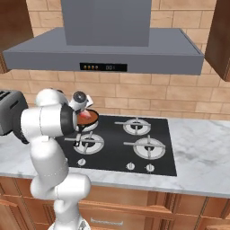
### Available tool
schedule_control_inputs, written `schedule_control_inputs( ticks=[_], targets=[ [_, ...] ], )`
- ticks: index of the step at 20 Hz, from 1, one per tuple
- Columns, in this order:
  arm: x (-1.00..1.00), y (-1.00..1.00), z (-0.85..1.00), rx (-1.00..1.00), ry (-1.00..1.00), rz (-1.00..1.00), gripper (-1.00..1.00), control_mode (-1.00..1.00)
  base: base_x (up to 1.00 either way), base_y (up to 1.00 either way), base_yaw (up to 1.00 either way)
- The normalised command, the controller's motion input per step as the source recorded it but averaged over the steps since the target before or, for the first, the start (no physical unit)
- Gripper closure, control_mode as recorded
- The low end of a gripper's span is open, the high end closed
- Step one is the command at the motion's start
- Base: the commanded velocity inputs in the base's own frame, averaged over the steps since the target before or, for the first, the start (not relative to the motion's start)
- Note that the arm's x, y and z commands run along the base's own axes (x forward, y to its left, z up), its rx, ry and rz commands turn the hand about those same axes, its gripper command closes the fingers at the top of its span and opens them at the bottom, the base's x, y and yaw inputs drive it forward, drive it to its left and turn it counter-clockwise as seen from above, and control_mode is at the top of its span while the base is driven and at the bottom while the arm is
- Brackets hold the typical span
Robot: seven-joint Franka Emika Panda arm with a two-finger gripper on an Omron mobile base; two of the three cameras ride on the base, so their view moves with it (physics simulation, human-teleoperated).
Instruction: Retrieve the steak from the fridge and place it on the saucepan with marinade on the stove.
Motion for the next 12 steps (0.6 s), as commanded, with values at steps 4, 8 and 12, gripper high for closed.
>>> schedule_control_inputs(
  ticks=[4,8,12],
  targets=[
    [0.27,0.01,-0.14,0.00,0.00,0.00,1.00,-1.00,0.00,0.00,0.00],
    [0.23,0.08,-0.08,0.00,0.00,0.00,1.00,-1.00,0.00,0.00,0.00],
    [0.19,0.06,-0.12,0.00,0.00,0.00,1.00,-1.00,0.00,0.00,0.00]
  ],
)
